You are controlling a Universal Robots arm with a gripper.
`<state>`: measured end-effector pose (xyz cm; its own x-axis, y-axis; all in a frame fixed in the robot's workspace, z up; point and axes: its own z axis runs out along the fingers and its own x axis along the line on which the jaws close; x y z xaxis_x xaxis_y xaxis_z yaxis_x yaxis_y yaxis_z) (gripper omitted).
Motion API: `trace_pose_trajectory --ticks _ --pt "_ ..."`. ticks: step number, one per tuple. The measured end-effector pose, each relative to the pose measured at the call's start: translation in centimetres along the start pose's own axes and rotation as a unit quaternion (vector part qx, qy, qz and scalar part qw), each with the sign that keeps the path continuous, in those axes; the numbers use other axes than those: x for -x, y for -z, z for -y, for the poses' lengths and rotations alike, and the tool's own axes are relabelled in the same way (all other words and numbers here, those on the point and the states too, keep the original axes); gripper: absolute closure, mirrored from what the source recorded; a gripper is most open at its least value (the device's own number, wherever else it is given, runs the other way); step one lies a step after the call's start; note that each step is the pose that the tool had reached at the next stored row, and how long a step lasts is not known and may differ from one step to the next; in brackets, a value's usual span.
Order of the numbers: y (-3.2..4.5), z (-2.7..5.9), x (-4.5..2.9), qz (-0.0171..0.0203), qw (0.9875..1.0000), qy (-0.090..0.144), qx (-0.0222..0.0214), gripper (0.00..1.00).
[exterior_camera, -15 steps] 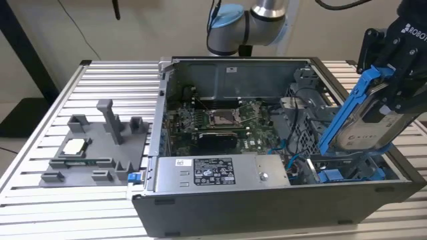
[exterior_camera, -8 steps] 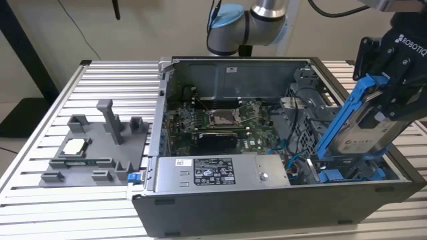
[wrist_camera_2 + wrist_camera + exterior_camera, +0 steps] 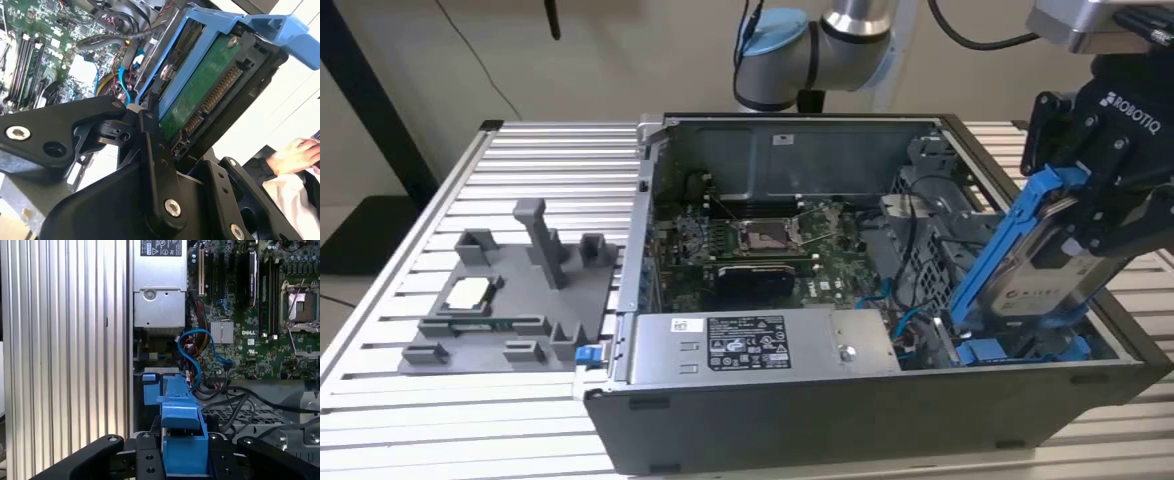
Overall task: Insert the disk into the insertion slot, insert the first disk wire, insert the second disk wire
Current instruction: 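Insert the disk into the insertion slot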
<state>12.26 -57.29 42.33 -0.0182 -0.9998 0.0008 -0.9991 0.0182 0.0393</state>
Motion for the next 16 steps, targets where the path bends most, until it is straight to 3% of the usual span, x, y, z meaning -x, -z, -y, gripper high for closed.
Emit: trace_pose_trajectory --ticks 16 --pt "-2.27 0.12 0.01 0.0011 1.0000 0.000 0.0000 0.67"
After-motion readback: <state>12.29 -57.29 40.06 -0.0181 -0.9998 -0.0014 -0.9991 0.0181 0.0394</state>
